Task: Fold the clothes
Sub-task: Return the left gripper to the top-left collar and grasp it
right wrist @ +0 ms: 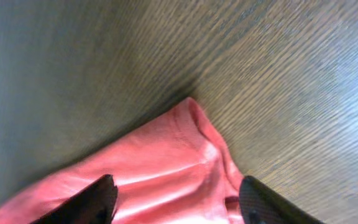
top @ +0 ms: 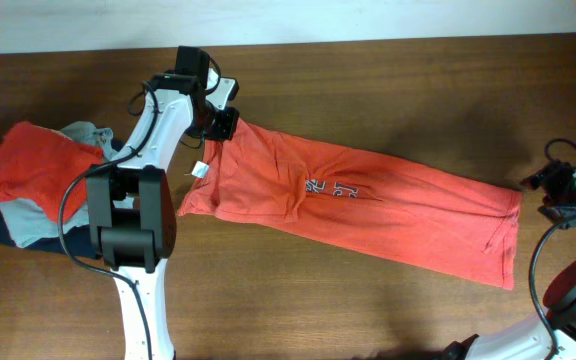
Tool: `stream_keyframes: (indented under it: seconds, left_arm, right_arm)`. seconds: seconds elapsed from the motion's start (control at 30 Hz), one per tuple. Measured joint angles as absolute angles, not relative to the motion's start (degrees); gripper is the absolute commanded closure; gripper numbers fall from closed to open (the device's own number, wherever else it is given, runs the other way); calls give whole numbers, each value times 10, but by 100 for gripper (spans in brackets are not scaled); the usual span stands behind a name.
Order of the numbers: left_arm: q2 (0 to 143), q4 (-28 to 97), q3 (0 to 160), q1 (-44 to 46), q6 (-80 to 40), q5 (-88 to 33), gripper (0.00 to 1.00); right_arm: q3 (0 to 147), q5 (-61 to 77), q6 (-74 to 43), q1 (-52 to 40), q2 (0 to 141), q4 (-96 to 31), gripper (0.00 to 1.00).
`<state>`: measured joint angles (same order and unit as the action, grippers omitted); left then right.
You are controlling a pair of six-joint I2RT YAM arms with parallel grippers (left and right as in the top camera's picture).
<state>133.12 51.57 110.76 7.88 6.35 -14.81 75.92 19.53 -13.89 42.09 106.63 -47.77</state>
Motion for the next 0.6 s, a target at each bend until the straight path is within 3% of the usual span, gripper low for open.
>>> stream_keyframes:
  seconds: [0.37,0.57,0.6]
  left_arm:
    - [1331,540,1108,56,61,-150,99]
    - [1331,540,1108,55,61,-150,100]
    - [1331,540,1108,55,61,-150,99]
  right_arm:
    - [759,103,-133,418,1067,-478,32]
    - [759,107,-111,418,1106,-473,33]
    - [759,121,-100,417,1119,-466,37]
